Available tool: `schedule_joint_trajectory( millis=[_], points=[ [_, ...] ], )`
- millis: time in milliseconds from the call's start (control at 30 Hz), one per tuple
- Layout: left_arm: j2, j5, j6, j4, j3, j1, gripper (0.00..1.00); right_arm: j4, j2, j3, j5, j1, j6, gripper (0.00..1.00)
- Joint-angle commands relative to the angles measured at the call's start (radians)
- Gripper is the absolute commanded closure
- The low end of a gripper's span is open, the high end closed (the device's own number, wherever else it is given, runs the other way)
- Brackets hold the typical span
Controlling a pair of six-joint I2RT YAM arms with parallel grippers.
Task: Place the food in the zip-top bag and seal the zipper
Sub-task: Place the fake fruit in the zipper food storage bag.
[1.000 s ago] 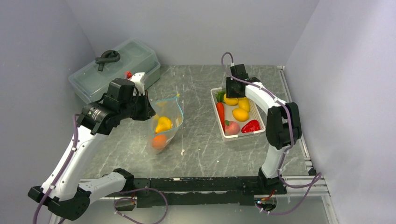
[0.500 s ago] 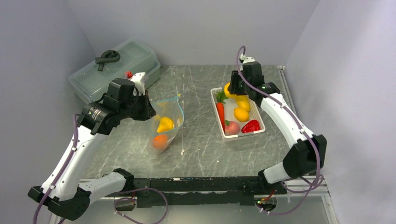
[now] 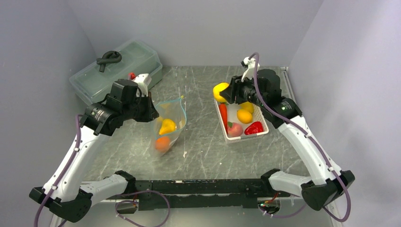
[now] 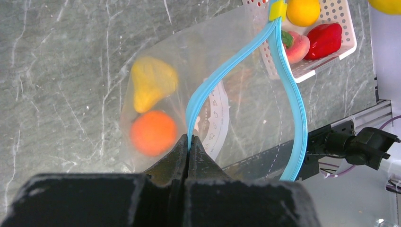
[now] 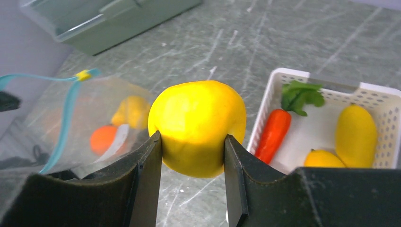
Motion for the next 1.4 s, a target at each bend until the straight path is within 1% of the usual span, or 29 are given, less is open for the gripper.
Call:
schedule_joint_trajectory(
  millis=[0, 233, 433, 833, 1000, 1367],
  points=[
    [0.005, 0.022, 0.002, 0.058, 0.007, 0.003, 1.00, 0.048, -0.048, 0.007, -0.113, 0.031, -0.018, 0.96],
    [0.014, 0.024, 0.000, 0.060, 0.010, 0.004, 1.00, 0.085, -0.067, 0.036, -0.222, 0.088, -0.026, 0.96],
    [0.018, 0.022, 0.003, 0.064, 0.008, 0.003, 1.00, 0.103, -0.047, 0.092, -0.241, 0.168, -0.038, 0.96],
    [0.027, 0.043, 0.008, 0.063, 0.013, 0.004, 1.00, 0.140, 0.090, 0.215, -0.236, 0.316, -0.052, 0.96],
    [0.025, 0.044, 0.008, 0.056, 0.018, 0.004, 1.00, 0.131, 0.145, 0.259, -0.235, 0.373, -0.069, 0.95],
    [0.022, 0.051, 0.005, 0.052, 0.023, 0.003, 1.00, 0.058, 0.247, 0.303, -0.124, 0.465, -0.128, 0.95]
  ],
)
